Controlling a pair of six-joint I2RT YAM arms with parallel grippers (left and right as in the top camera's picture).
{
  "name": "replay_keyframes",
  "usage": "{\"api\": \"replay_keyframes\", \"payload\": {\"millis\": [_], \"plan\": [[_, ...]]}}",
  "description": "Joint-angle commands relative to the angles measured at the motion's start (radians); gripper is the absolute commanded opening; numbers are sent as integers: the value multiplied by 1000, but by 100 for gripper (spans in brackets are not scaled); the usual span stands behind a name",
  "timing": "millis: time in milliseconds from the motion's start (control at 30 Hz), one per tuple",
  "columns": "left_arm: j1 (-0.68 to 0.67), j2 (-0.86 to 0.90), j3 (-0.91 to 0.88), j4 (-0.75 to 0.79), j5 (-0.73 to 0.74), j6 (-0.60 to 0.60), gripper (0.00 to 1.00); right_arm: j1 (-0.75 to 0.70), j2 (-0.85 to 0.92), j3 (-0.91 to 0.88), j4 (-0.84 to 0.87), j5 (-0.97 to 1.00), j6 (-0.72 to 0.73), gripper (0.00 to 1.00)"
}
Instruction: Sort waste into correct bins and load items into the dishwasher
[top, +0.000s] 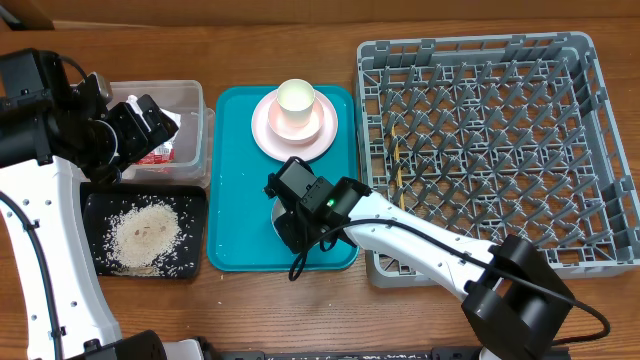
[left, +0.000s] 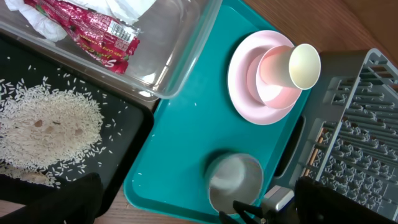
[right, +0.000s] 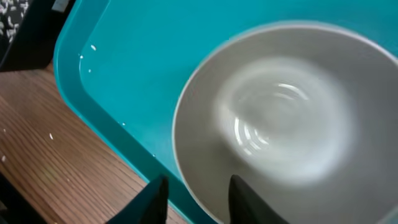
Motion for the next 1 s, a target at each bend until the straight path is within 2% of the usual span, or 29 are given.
{"api": "replay_keyframes", "payload": {"millis": [0,467,667,900,967], "plan": [[-1,-13,12,0,-7,22,100,3,3,18,12,10,-4,36],[-1,-13,12,0,-7,22,100,32,10,18,102,11,-5,36],[-1,-13,12,0,-7,22,100,49,49,18,112,104,-5,36],[-1,-13,12,0,-7,22,100,49,115,18,114,111,-5,36],[-1,-13,12,0,-7,22,100,49,119,18,111,112,-4,32]]}}
